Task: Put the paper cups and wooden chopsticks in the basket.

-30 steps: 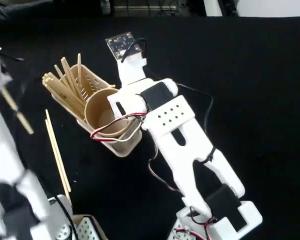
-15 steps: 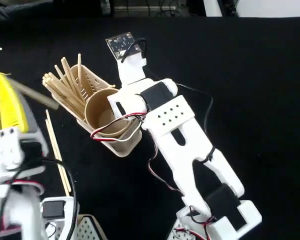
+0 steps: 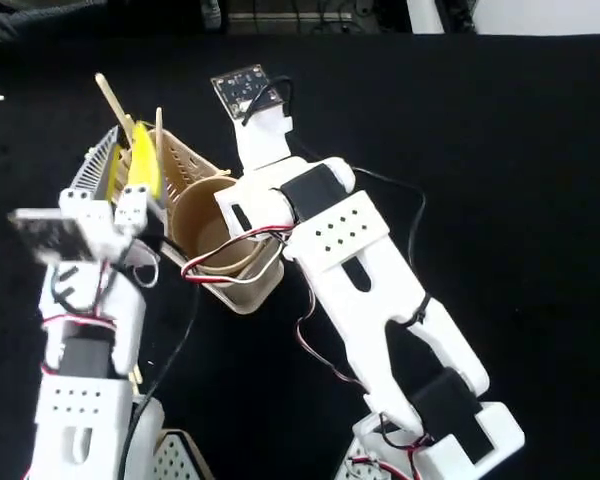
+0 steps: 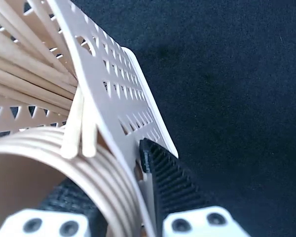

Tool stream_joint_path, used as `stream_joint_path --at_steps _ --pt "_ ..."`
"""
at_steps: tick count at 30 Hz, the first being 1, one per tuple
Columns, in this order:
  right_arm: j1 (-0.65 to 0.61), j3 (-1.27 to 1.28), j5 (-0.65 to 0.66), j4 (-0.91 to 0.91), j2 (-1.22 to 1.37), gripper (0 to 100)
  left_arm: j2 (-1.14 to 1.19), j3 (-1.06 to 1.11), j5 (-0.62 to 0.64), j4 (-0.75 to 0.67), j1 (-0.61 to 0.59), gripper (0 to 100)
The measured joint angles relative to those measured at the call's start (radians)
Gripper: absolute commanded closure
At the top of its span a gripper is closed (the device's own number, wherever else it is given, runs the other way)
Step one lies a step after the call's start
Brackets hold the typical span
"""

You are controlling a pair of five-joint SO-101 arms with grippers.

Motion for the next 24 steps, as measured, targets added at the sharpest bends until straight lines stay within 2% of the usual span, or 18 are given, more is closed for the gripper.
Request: stream_joint_path --at_steps 5,10,15,20,22,24 --pt "0.000 0.000 0.006 0.000 0.000 98.7 0.127 -0.264 0.087 0.304 -0.146 81" --pt "0.000 0.000 0.006 0.000 0.000 98.7 0.359 -0.540 0.091 0.354 -0.336 82" --pt "0.000 0.000 0.006 0.000 0.000 98.7 0.671 -0.680 0.091 0.209 -0.480 82" --pt "0.000 0.000 0.006 0.000 0.000 98.7 1.062 -0.818 0.087 -0.140 -0.549 82" --pt "0.000 0.000 0.006 0.000 0.000 98.7 1.243 -0.919 0.040 -0.239 -0.555 82" --pt "0.000 0.000 0.006 0.000 0.000 98.7 1.439 -1.056 -0.023 -0.272 -0.562 84"
